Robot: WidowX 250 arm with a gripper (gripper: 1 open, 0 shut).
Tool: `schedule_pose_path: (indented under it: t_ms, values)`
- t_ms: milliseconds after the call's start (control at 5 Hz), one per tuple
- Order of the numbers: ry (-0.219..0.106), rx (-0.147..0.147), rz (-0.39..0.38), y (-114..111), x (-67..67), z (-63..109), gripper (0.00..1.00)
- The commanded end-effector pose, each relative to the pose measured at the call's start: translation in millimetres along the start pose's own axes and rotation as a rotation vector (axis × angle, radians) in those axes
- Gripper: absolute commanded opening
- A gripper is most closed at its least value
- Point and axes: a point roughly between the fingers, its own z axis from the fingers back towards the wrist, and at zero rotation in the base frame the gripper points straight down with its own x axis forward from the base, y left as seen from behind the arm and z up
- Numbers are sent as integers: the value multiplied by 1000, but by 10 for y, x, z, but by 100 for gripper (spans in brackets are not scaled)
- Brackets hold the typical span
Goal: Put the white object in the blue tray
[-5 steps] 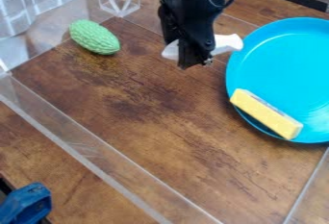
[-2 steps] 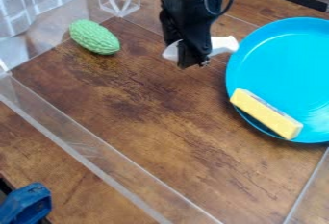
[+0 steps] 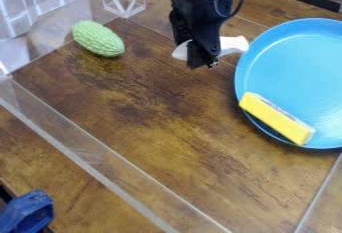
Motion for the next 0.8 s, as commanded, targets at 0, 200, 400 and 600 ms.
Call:
schedule_pose_path:
  t_ms: [0, 200, 400, 600]
  values:
    - [-61, 31, 10, 74, 175, 217, 0]
    - [-66, 24, 5, 10, 251, 284, 0]
    - [-74, 18, -1, -97, 346, 349, 0]
    - [-71, 19, 2, -152, 428, 403, 0]
